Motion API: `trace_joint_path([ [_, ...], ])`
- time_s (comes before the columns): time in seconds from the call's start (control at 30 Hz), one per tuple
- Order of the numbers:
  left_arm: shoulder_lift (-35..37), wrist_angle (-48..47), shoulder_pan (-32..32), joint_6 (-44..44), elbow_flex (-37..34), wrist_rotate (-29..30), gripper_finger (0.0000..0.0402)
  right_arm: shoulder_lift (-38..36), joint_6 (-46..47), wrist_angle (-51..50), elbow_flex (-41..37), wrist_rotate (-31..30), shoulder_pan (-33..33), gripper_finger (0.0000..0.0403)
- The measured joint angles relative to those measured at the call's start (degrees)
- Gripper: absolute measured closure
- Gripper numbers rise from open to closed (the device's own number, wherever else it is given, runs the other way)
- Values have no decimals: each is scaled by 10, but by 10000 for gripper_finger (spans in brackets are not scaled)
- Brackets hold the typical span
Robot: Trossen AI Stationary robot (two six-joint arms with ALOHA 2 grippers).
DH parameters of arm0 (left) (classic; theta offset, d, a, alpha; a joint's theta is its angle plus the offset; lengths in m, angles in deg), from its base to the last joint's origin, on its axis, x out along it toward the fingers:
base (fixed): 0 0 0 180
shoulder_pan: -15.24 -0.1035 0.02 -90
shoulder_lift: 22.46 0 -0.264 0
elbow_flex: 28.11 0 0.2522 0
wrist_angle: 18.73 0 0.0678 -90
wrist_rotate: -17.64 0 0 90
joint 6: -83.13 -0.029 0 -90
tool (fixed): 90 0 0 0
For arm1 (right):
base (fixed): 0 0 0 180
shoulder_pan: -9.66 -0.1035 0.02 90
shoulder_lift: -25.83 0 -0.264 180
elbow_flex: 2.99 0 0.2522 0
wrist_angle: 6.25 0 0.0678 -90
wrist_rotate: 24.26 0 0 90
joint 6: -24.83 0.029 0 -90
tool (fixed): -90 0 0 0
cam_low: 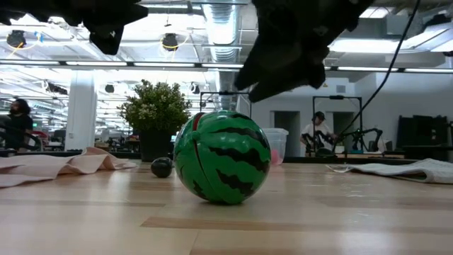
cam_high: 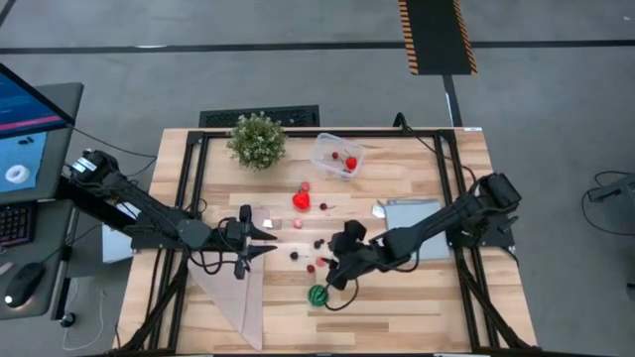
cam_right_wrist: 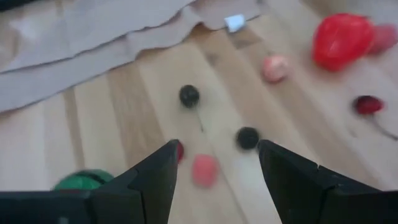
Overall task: Pick and placing Produce into tupperware
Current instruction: Put the red cherry into the transparent bin
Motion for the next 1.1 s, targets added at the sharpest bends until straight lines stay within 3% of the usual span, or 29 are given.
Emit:
trace_joint_path([
  [0.4, 0, 18, 0, -11, 0, 38, 304, 61, -9, 24, 62, 119, 13, 154],
  [1.1, 0, 21, 0, -17, 0, 37, 304, 91, 68, 6, 74, 174, 27, 154],
])
